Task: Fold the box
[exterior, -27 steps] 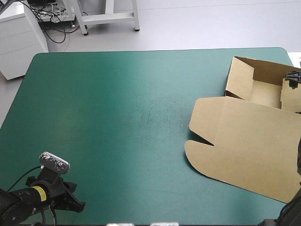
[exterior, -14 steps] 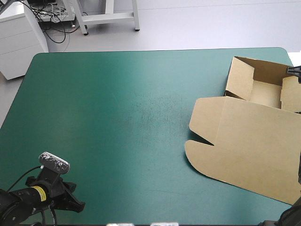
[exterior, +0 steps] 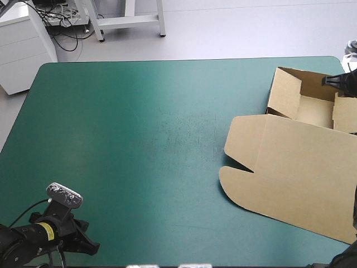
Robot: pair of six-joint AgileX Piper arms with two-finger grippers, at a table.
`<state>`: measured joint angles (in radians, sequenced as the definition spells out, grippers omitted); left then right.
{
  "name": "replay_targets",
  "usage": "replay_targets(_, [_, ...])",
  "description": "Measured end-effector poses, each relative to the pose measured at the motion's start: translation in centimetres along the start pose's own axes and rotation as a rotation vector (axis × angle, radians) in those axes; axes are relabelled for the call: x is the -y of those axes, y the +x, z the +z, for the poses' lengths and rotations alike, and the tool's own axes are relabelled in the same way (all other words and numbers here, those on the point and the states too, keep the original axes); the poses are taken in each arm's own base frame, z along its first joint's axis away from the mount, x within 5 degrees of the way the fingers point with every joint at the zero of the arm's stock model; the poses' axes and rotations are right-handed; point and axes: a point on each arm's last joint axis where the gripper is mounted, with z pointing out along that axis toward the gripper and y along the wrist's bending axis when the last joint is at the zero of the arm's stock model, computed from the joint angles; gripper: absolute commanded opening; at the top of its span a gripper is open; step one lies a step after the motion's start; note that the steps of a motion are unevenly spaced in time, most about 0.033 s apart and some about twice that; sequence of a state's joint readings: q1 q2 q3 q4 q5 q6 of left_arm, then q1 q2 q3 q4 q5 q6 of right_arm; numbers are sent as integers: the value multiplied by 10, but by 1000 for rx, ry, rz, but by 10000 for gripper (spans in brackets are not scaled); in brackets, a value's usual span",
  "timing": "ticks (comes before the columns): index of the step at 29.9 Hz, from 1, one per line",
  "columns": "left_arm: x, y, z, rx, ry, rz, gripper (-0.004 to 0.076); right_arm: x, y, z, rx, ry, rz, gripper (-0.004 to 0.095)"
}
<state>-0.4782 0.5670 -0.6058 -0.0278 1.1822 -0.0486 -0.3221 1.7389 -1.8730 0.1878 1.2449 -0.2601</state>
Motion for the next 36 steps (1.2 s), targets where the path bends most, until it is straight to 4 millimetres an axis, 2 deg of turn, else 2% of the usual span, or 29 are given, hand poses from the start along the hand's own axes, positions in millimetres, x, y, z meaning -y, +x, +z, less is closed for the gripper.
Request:
replay_targets(2, [0, 0, 0, -5, 0, 0, -32, -15, 0, -3, 5, -19, -33, -6])
replay_targets(7, [0, 1, 0, -6, -5, 1, -32, -76, 11, -14, 1, -110, -169, -6])
replay_targets(12, [-2, 0, 0, -4, -19, 3, -32, -131, 46, -34, -23, -218, -302, -6])
replay_targets(15, [-2, 0, 0, 3, -18, 3, -32, -149, 75, -52, -7, -259, -362, -6])
replay_targets(19, [-2, -4, 0, 40, -17, 9, -32, -158, 116, -70, 41, -301, -398, -6])
replay_targets(25, [-1, -9, 0, 101, -14, 13, -32, -141, 183, -95, 127, -312, -392, -6])
replay_targets(30, [-1, -10, -1, 108, -15, 37, -32, -129, 234, -97, 142, -316, -389, -6])
replay_targets(36, [-1, -9, 1, 107, -13, 63, -32, -116, 288, -102, 256, -338, -375, -8])
